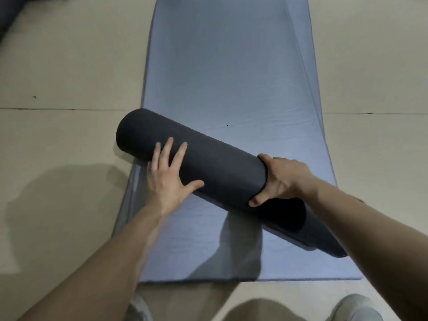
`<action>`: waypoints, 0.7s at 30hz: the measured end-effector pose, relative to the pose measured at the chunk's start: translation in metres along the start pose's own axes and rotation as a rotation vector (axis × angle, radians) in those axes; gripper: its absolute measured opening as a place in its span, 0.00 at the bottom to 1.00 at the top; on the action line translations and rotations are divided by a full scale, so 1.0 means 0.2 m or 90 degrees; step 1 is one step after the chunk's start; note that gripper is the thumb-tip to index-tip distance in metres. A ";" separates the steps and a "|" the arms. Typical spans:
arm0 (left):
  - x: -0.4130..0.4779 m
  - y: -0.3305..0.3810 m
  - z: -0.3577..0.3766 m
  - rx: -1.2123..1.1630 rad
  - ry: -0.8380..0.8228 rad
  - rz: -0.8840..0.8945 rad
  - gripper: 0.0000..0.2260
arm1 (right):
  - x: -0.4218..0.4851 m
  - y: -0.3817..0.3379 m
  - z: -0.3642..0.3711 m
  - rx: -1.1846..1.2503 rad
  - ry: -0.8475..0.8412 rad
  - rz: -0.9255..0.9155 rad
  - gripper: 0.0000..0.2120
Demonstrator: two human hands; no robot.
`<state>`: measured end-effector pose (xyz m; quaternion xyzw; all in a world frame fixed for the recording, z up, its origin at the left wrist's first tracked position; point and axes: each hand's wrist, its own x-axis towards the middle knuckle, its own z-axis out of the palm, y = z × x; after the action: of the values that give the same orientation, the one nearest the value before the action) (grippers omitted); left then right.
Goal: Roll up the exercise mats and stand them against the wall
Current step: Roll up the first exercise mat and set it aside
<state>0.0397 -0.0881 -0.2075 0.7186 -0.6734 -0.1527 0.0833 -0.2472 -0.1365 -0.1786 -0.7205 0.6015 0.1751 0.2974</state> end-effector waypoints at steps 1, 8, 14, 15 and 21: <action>-0.11 -0.01 0.02 -0.078 -0.006 -0.079 0.46 | -0.03 -0.08 0.06 0.036 -0.008 0.007 0.54; -0.52 -0.07 0.04 -0.593 -0.073 -0.457 0.36 | -0.19 -0.67 0.45 0.310 -0.018 0.017 0.53; -0.71 -0.12 -0.06 -0.618 -0.075 -0.465 0.46 | -0.30 -0.80 0.61 0.476 -0.018 -0.066 0.45; -0.72 -0.14 -0.07 -0.633 -0.061 -0.470 0.45 | -0.30 -0.82 0.62 0.524 -0.023 -0.071 0.42; -0.78 -0.67 -0.14 -0.620 0.044 -0.520 0.39 | -0.24 -1.27 0.83 0.692 -0.066 -0.103 0.26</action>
<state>0.1675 0.0759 -0.2082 0.8019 -0.1951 -0.4375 0.3572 0.0067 0.0319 -0.2212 -0.4977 0.5326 -0.1484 0.6683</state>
